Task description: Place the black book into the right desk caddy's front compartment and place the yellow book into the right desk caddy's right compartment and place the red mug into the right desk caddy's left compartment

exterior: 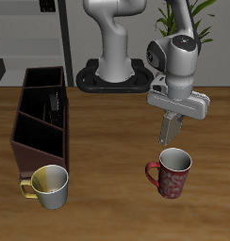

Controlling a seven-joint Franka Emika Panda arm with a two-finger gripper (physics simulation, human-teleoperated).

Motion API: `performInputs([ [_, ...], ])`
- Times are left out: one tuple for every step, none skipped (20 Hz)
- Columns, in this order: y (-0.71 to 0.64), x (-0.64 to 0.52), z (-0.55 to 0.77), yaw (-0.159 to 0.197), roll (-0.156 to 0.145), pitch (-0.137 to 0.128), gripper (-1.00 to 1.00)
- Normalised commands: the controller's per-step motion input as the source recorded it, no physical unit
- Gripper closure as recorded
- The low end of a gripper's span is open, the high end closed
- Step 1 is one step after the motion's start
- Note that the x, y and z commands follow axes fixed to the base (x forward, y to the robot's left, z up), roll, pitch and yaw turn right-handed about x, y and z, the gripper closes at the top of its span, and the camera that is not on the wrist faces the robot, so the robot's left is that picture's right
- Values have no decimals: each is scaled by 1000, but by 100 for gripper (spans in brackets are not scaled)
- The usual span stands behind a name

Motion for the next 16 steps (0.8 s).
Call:
performInputs([
  [-121,11,104,2,17,-24,100],
  [-380,-266,451,116,5,-116,100],
  [-258,-125,274,78,15,-50,100],
  [-81,-30,125,31,74,0,100],
  [-88,-175,322,202,188,-34,100],
  [-181,-253,317,315,143,-81,100],
  [-607,-300,378,99,-96,-155,100],
  [-331,-153,291,173,183,-8,100],
  [0,0,0,0,0,0,100],
  [0,0,0,0,0,0,100],
  [-2346,-331,952,508,-3,-71,100],
  [-1068,-138,256,109,-67,46,100],
  [-452,-119,151,59,-77,-7,100],
  [-1123,-244,263,226,-17,37,100],
  [-888,-392,62,100,18,168,100],
  [-846,-479,420,426,-39,-148,100],
])
